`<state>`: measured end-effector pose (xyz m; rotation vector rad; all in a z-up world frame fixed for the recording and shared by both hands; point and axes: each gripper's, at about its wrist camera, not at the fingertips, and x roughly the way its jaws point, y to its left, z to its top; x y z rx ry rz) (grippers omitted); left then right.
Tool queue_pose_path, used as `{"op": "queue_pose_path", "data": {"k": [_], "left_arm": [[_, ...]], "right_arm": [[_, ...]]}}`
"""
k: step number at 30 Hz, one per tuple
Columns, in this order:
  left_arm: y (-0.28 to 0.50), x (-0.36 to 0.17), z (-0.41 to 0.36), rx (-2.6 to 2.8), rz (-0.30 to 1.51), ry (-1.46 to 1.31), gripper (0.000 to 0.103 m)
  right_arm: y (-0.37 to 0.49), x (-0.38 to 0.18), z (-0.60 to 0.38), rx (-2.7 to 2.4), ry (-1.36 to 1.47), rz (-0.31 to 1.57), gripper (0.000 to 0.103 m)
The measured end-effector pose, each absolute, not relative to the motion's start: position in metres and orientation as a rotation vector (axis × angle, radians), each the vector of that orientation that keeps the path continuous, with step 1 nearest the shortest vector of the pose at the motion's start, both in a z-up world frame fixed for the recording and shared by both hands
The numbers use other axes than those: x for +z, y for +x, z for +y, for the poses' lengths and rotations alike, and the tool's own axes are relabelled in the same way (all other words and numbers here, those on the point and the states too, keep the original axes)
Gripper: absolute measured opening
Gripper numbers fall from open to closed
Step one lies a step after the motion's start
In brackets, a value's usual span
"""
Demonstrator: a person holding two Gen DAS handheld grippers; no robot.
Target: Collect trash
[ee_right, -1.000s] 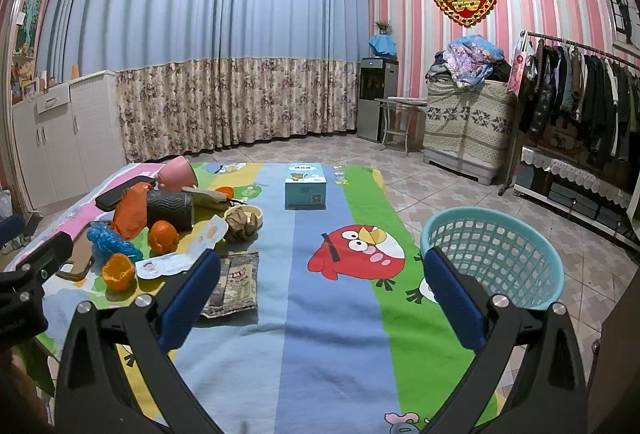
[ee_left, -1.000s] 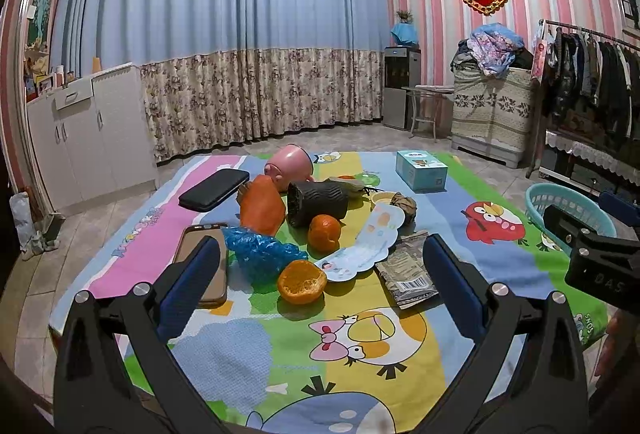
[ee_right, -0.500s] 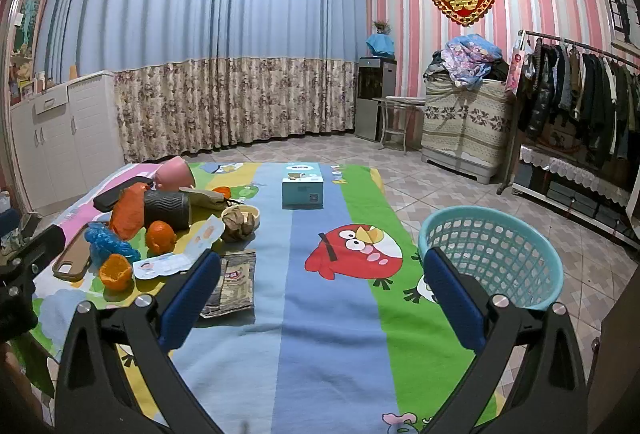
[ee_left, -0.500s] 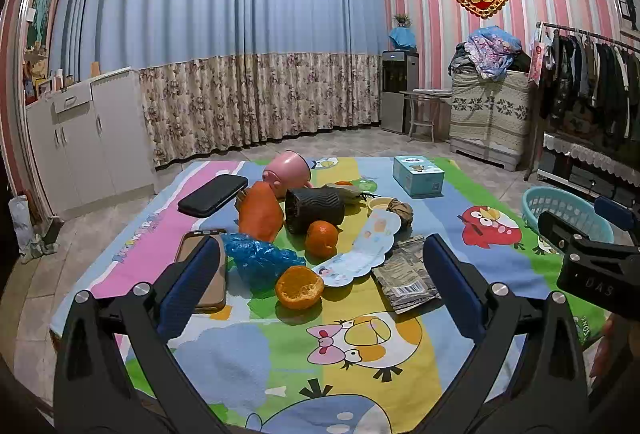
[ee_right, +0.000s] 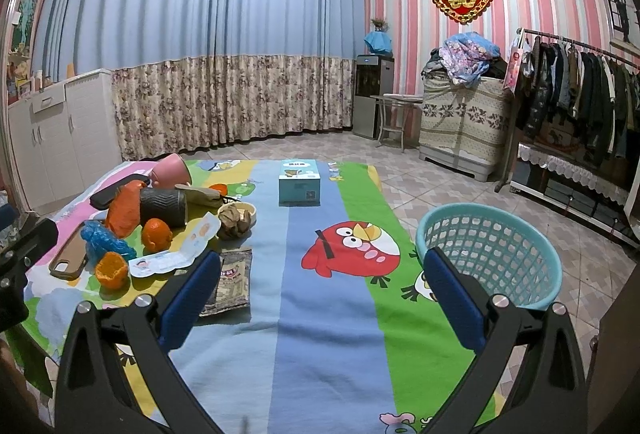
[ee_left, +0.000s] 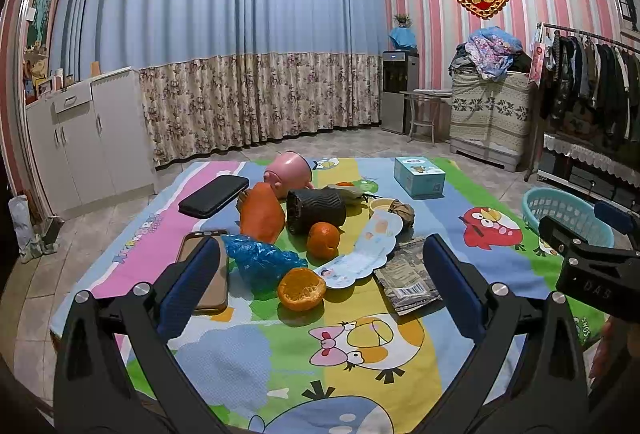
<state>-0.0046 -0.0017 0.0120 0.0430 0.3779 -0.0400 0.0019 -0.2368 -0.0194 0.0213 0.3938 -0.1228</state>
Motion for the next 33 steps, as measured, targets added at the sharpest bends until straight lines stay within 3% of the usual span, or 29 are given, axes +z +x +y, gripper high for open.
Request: {"op": "queue_pose_path", "data": {"k": [33], "left_arm": [[-0.002,0.010,0.012,-0.034,0.392,0.040,0.098]], "right_arm": [[0.007,-0.027,-0.237,-0.119,0.028,0.413,0.099]]}}
